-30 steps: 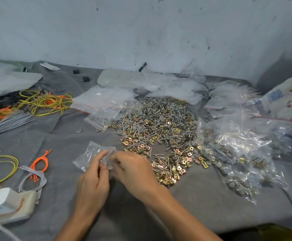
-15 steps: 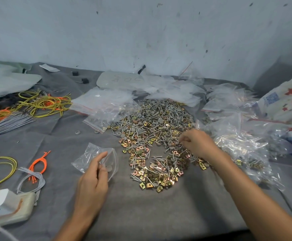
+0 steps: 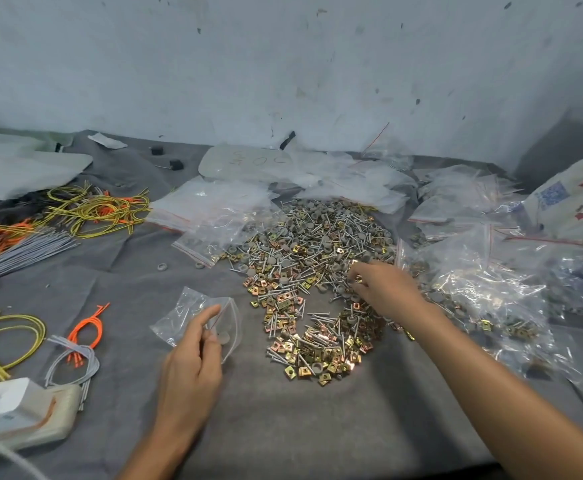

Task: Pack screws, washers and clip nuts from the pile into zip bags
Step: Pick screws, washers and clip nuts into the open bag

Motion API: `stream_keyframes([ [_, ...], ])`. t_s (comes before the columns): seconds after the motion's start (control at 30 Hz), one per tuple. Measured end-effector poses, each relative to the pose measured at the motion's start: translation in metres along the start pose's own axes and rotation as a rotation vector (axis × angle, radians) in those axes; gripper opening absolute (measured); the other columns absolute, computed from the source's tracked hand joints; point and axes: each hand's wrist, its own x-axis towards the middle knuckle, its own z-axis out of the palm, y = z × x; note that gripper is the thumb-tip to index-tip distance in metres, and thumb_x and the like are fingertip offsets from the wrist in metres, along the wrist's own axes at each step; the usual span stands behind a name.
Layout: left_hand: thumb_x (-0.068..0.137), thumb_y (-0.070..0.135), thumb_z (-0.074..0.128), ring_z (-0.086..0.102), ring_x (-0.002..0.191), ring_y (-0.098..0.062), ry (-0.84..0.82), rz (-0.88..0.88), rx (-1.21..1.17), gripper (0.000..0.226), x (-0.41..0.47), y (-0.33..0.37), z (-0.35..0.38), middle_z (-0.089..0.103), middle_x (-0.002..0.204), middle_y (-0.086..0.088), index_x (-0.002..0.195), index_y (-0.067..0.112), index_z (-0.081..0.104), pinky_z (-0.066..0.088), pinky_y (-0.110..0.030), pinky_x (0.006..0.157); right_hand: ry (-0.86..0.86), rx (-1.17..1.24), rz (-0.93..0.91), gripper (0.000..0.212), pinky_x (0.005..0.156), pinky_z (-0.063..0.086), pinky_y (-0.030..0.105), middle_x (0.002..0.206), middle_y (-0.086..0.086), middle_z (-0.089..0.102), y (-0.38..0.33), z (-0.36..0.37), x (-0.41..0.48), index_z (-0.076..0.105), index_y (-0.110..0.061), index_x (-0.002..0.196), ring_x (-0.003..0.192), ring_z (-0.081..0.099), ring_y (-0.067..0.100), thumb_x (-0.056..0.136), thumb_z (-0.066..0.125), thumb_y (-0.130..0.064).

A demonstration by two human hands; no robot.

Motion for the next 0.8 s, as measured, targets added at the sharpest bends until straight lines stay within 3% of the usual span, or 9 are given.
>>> stream_keyframes([
  [0.13, 0.095, 0.033, 0.041, 0.053, 0.059, -0.013, 0.008, 0.002, 0.01, 0.038, 0.0, 0.001, 0.001, 0.056, 0.068, 0.012, 0.129, 0.043, 0.053, 0.046, -0.043, 0.059, 0.116, 0.131, 0.049, 0.016, 0.082, 0.053, 0.038, 0.108, -0.007, 0.063, -0.004, -0.011, -0.007, 0.066, -0.026, 0.106, 0.104, 0.061, 0.016, 0.104, 0.052, -0.033],
  [0.2, 0.097, 0.028, 0.043, 0.052, 0.059, -0.012, 0.007, 0.005, 0.005, 0.036, 0.0, 0.002, 0.001, 0.055, 0.067, 0.013, 0.129, 0.042, 0.054, 0.044, -0.041, 0.058, 0.168, 0.267, 0.037, 0.013, 0.079, 0.05, 0.032, 0.102, -0.012, 0.061, -0.022, -0.019, -0.018, 0.067, -0.029, 0.102, 0.096, 0.06, 0.01, 0.102, 0.056, -0.035],
  [0.27, 0.097, 0.027, 0.043, 0.052, 0.06, -0.009, 0.01, 0.005, -0.002, 0.036, 0.0, 0.003, 0.001, 0.055, 0.067, 0.016, 0.128, 0.04, 0.055, 0.043, -0.039, 0.058, 0.117, 0.44, -0.056, 0.004, 0.071, 0.045, 0.02, 0.094, -0.019, 0.059, -0.057, -0.023, -0.035, 0.067, -0.036, 0.095, 0.085, 0.057, -0.002, 0.096, 0.063, -0.036],
  [0.37, 0.1, 0.021, 0.047, 0.051, 0.06, -0.008, 0.027, 0.007, -0.001, 0.035, 0.0, 0.001, 0.001, 0.056, 0.065, 0.014, 0.128, 0.039, 0.056, 0.041, -0.036, 0.058, -0.002, 0.613, -0.275, 0.004, 0.073, 0.048, 0.022, 0.089, -0.018, 0.059, -0.119, -0.018, -0.064, 0.07, -0.034, 0.094, 0.083, 0.056, -0.003, 0.092, 0.068, -0.037],
  [0.43, 0.099, 0.023, 0.045, 0.054, 0.065, -0.014, 0.025, 0.013, -0.008, 0.036, 0.0, 0.0, 0.001, 0.06, 0.07, 0.007, 0.128, 0.039, 0.056, 0.04, -0.034, 0.061, 0.007, 0.582, -0.39, 0.009, 0.078, 0.048, 0.029, 0.091, -0.012, 0.059, -0.15, -0.007, -0.071, 0.071, -0.03, 0.099, 0.086, 0.057, 0.003, 0.093, 0.068, -0.035],
  [0.57, 0.093, 0.028, 0.041, 0.064, 0.08, -0.027, 0.041, 0.02, -0.014, 0.041, 0.001, -0.001, -0.001, 0.07, 0.087, -0.002, 0.129, 0.035, 0.058, 0.046, -0.035, 0.068, 0.111, 0.34, -0.414, 0.02, 0.078, 0.048, 0.039, 0.102, -0.001, 0.062, -0.186, 0.012, -0.064, 0.066, -0.028, 0.113, 0.102, 0.061, 0.025, 0.097, 0.057, -0.034],
  [0.7, 0.09, 0.029, 0.04, 0.065, 0.086, -0.031, 0.051, 0.04, -0.014, 0.043, 0.0, -0.003, -0.001, 0.072, 0.096, -0.006, 0.129, 0.037, 0.056, 0.05, -0.039, 0.074, 0.135, 0.215, -0.414, 0.018, 0.065, 0.04, 0.036, 0.099, 0.004, 0.069, -0.2, 0.018, -0.057, 0.065, -0.022, 0.109, 0.095, 0.068, 0.034, 0.096, 0.056, -0.03],
  [0.8, 0.092, 0.028, 0.041, 0.065, 0.088, -0.03, 0.056, 0.07, 0.0, 0.041, 0.0, -0.005, 0.001, 0.072, 0.102, -0.003, 0.129, 0.034, 0.057, 0.049, -0.039, 0.075, 0.066, 0.084, -0.424, 0.021, 0.064, 0.037, 0.034, 0.099, 0.007, 0.072, -0.206, 0.02, -0.055, 0.068, -0.02, 0.112, 0.092, 0.071, 0.033, 0.095, 0.057, -0.022],
])
